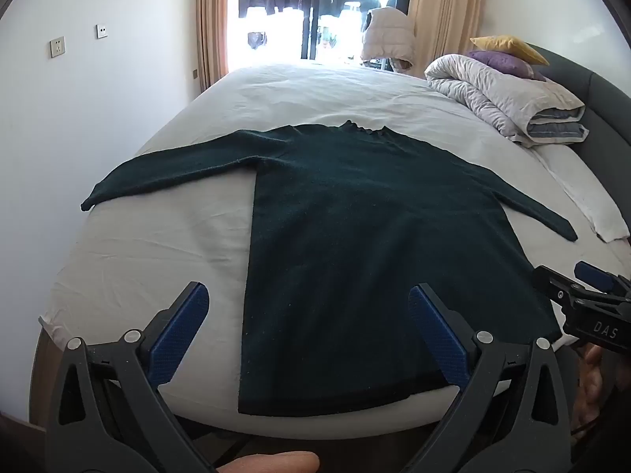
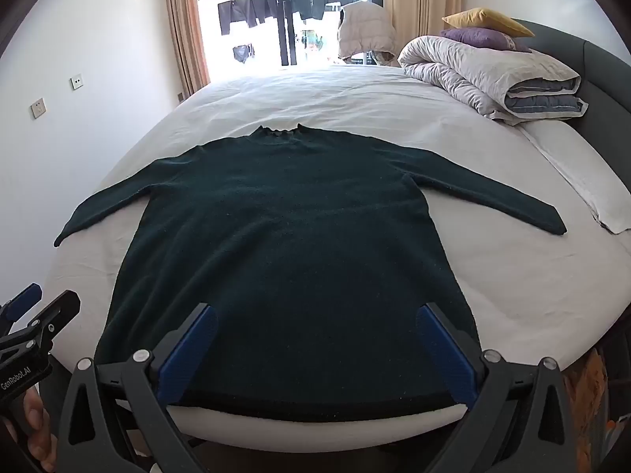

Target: Fold small clothes

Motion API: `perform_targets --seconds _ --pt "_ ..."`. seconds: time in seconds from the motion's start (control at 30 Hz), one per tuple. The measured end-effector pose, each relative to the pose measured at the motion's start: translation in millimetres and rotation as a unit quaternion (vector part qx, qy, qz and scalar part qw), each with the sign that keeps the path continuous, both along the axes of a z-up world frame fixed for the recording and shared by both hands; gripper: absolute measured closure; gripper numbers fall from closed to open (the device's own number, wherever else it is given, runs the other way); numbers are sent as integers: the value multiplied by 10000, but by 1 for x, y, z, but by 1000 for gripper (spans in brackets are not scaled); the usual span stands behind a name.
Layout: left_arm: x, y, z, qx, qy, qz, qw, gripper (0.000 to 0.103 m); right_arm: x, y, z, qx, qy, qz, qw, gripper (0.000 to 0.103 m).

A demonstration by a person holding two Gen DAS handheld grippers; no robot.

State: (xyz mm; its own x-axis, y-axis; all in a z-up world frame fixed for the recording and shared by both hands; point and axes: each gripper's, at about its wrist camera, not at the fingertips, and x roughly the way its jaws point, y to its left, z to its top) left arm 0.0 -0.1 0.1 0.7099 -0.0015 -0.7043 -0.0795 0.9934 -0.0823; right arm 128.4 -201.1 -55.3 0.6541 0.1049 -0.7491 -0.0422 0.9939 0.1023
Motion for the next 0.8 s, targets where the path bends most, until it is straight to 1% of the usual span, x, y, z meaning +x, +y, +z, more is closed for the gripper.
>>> perform_targets --seconds 0.2,0.3,0.37,0.8 --pt "-1 2 0 3 -23 -38 10000 0 0 0 -1 -29 1 10 10000 0" --pt "-1 -3 0 138 -32 -30 9999 0 0 1 -1 -36 -3 10 10000 0" --pt "-4 -3 -4 130 -28 -25 9999 0 1 2 -2 -44 3 19 10000 0" --pt "1 -3 -6 92 19 -2 10000 0 -2 4 -5 -133 18 68 9999 0"
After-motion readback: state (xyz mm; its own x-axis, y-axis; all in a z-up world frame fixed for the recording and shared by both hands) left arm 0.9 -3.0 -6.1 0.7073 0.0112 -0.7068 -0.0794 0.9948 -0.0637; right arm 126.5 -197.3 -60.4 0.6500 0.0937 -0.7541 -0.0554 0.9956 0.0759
